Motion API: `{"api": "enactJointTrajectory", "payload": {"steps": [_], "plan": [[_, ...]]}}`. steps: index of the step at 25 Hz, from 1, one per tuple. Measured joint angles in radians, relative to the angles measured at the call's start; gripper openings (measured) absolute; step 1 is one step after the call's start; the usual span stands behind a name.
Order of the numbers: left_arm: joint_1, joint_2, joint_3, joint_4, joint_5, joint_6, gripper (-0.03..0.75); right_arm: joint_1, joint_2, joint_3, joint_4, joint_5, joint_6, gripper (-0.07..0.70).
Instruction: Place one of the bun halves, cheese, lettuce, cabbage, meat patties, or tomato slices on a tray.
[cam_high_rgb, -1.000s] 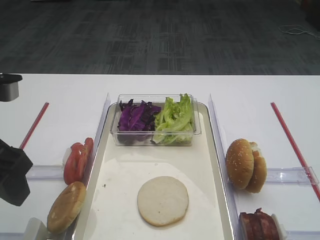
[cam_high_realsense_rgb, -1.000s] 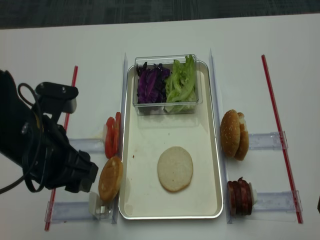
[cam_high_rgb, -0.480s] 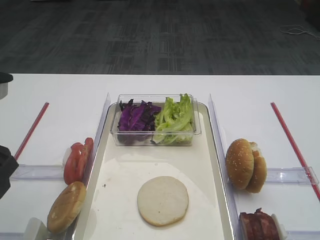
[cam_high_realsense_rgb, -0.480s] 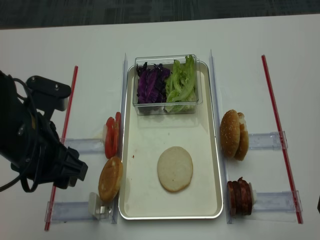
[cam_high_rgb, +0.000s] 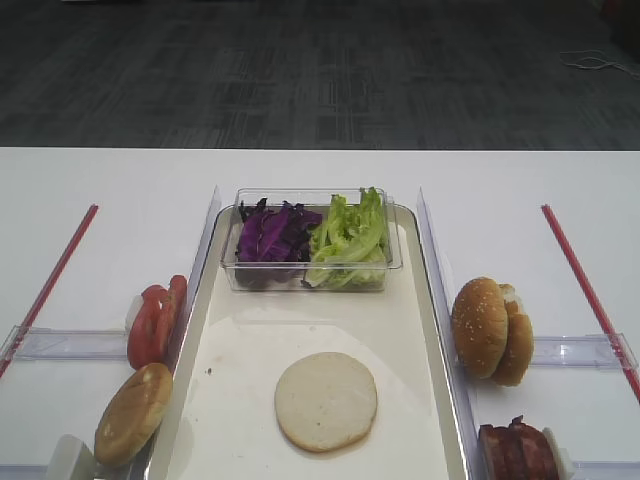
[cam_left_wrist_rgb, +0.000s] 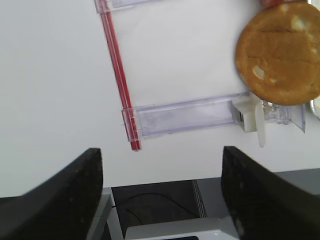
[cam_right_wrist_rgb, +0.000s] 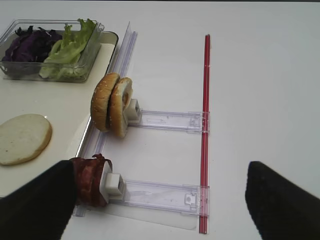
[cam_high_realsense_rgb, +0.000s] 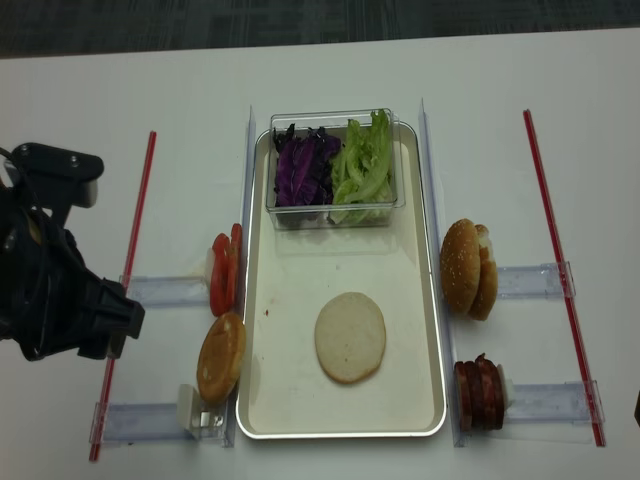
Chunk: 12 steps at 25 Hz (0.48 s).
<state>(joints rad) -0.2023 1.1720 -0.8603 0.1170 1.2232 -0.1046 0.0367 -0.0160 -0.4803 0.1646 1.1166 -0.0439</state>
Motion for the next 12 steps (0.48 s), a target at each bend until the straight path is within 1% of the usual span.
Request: {"api": "enactJointTrajectory", "payload": {"steps": [5,12], "plan": [[0.101,0.0,0.0,-0.005,0.0,0.048,0.505,0.0,0.0,0.0,0.0,0.0,0.0,0.671],[0.125,-0.011,0.0,-0.034,0.0,0.055,0.505,0.0,0.0,0.0,0.0,0.0,0.0,0.672]]}}
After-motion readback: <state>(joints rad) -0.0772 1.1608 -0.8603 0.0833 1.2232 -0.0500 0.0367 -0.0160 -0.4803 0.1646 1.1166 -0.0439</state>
